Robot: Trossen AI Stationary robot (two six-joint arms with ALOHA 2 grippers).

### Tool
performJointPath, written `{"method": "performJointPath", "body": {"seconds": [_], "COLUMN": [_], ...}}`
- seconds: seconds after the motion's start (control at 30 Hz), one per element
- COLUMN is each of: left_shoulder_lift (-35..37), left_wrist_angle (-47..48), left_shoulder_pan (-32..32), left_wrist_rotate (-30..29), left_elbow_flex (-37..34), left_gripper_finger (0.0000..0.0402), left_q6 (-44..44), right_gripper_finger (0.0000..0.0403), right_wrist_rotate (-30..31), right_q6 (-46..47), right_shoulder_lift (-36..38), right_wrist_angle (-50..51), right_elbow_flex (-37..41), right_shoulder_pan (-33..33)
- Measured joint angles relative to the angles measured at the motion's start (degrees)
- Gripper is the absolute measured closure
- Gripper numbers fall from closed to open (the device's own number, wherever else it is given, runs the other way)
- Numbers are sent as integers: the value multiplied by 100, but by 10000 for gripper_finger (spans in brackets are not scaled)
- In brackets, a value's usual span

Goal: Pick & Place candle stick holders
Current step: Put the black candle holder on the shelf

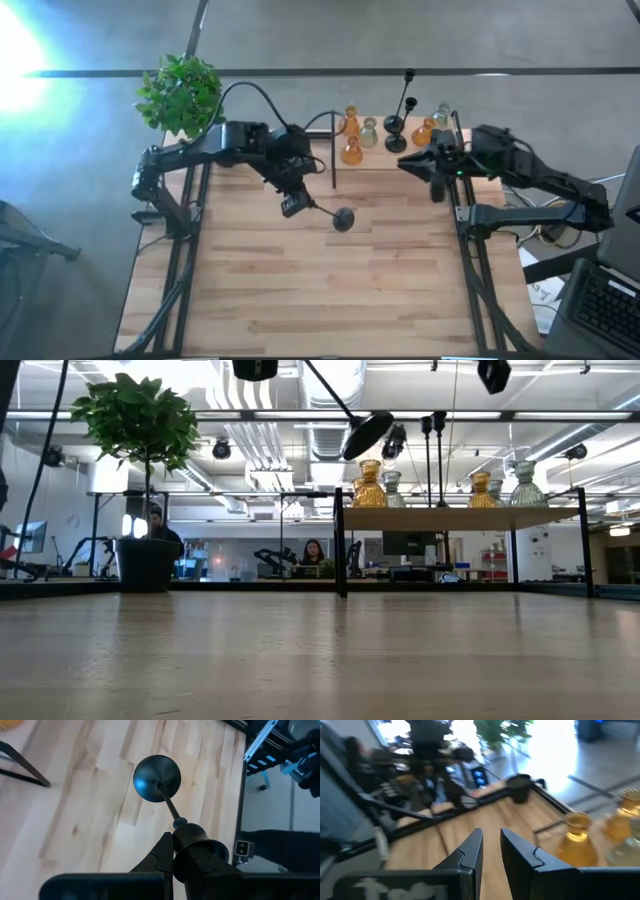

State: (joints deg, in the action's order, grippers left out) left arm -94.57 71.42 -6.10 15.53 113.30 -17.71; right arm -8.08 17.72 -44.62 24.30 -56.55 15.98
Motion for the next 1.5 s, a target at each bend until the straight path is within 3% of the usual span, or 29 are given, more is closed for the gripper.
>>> {"method": "performJointPath", "body": {"seconds": [0.17, 0.37, 0.67, 1.07, 1.27, 1.5], "left_shoulder_lift": [14, 65, 24, -142, -142, -144], "left_wrist_angle": [-2, 9, -698, -1138, -1195, -1185], "left_shoulder_pan": [-103, -225, -407, -593, -609, -617], "left_wrist_rotate": [0, 76, 113, 106, 109, 162], "left_elbow_flex": [0, 0, 31, 20, 79, 79], "left_gripper_finger": [385, 385, 385, 385, 385, 385], "left_q6": [554, 572, 9, -486, -590, -590], "right_gripper_finger": [340, 339, 339, 339, 339, 339], "right_wrist_rotate": [555, 532, 461, 528, 671, 678], "right_q6": [247, 576, -36, -924, -970, -893], "right_shoulder_lift": [-553, -1228, -1703, -2327, -2970, -3443], "right_wrist_angle": [-242, -708, -655, -68, 580, 592], "right_elbow_flex": [0, -79, -537, -1585, -2102, -2380], "right_shoulder_pan": [-303, -665, -1006, -1238, -1238, -1236]}}
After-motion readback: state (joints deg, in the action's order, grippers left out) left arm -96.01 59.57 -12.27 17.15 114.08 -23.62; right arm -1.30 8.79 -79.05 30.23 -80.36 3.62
